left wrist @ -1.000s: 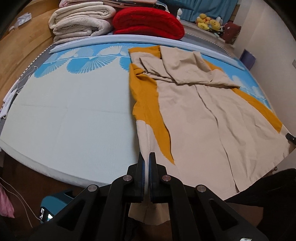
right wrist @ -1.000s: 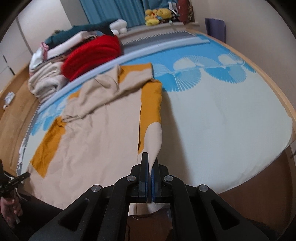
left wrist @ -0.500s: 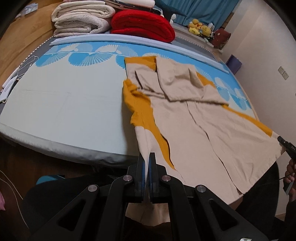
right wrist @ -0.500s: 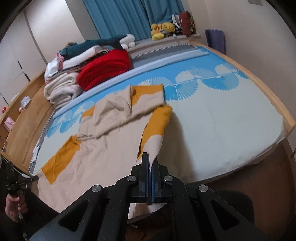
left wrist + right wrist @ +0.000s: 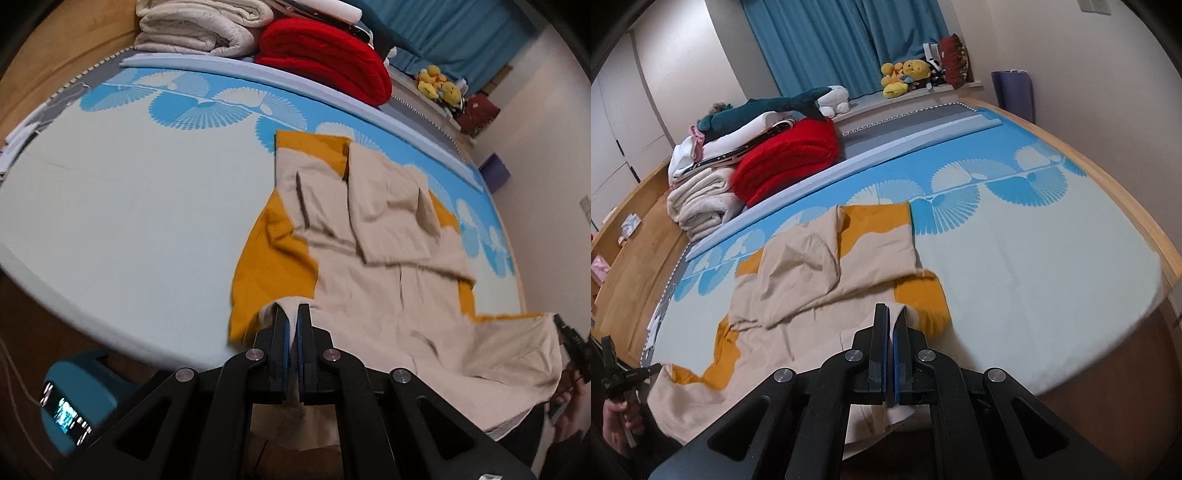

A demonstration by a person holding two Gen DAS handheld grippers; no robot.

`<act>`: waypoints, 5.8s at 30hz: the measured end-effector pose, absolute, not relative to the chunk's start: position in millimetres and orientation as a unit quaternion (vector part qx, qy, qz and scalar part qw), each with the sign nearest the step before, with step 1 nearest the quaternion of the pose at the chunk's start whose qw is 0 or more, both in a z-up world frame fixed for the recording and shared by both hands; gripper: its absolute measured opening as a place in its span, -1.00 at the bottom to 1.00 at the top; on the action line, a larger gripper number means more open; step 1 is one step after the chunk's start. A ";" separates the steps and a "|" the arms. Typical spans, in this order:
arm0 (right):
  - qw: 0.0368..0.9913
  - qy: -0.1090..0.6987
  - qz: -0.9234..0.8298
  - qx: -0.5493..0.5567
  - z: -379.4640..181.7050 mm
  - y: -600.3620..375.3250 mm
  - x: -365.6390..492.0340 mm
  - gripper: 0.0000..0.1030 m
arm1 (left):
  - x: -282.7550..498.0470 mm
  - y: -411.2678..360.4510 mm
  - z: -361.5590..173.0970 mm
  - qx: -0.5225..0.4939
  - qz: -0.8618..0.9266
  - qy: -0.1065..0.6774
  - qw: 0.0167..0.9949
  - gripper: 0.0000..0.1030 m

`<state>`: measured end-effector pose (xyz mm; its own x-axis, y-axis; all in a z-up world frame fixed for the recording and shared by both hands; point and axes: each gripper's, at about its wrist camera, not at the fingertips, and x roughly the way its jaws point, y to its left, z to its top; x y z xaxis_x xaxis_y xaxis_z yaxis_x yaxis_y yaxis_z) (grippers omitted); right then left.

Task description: Fold large clothes

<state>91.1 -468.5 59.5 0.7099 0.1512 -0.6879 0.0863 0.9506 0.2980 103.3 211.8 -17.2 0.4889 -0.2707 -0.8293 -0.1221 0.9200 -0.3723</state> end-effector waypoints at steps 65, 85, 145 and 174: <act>0.926 0.361 0.004 0.106 -36.6 -454.0 323.0 -0.93 | 306.9 229.3 -42.8 -0.194 -0.036 0.421 0.885 -0.94; 0.904 0.410 -0.091 0.080 -105.3 -426.4 464.0 -0.93 | 409.5 207.6 -138.9 -0.129 0.019 0.472 0.872 -0.88; 0.755 0.487 -0.130 0.420 -183.4 -468.8 227.7 0.01 | 196.1 202.4 -173.0 -0.372 0.057 0.534 0.757 -0.28; 0.778 0.489 -0.160 0.360 -174.8 -459.4 247.3 -0.94 | 197.3 205.4 -120.3 -0.325 0.062 0.460 0.824 -0.92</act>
<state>247.3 -459.4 -174.8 0.4710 0.1024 -0.8762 0.6014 0.6894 0.4038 197.3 205.4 -120.3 0.5689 -0.1971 -0.7984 -0.4006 0.7814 -0.4784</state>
